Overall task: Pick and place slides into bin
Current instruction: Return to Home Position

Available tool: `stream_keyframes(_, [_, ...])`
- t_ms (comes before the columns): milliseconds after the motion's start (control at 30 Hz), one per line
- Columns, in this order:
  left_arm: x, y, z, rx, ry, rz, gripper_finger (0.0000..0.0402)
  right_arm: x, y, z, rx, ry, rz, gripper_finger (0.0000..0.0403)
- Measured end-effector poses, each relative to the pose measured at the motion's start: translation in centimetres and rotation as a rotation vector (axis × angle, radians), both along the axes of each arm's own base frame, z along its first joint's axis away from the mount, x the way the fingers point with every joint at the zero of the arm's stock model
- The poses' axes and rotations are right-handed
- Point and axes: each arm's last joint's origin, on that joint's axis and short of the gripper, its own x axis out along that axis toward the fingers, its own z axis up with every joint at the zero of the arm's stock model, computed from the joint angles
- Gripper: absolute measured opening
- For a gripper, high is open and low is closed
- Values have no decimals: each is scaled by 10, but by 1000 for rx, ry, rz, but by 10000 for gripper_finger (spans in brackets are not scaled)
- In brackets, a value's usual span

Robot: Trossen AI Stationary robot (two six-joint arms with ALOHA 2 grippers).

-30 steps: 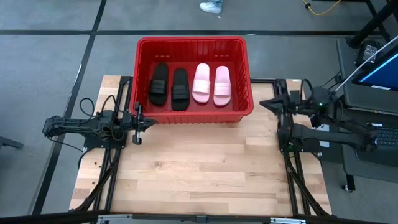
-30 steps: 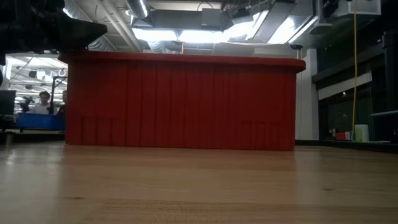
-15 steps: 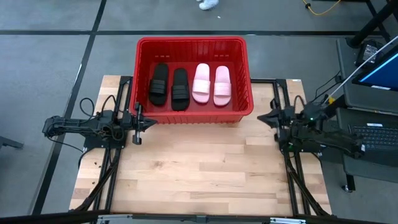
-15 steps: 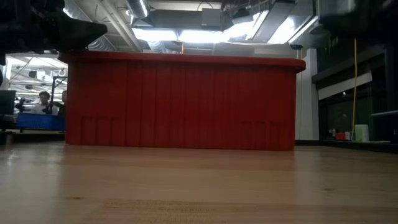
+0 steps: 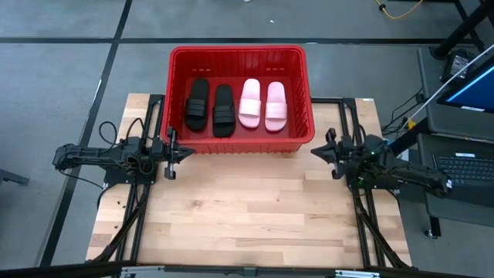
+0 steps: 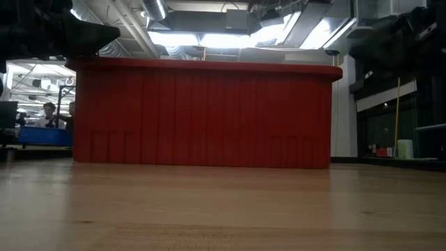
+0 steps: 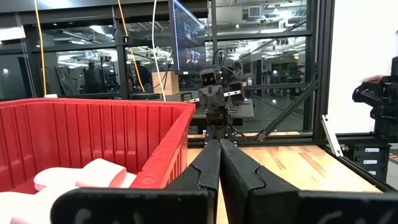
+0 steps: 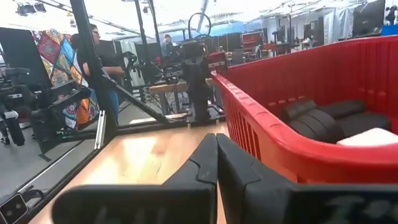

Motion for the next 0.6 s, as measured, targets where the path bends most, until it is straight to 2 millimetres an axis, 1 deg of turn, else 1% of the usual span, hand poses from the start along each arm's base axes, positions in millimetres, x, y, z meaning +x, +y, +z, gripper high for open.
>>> stream_keyframes(167, [0,0,0,0,0,0,6,-3,6,5,-24,-48,49,6])
stream_keyframes(300, [0,0,0,0,0,0,6,-2,17,5,-139,-53,154,6])
stream_keyframes(367, [0,0,0,0,0,0,6,-2,22,4,-156,-57,199,6])
stream_keyframes(533, [0,0,0,0,0,0,6,-2,25,1,-81,-15,250,6])
stream_keyframes(600, [0,0,0,0,0,0,6,-1,24,-1,-110,-13,248,6])
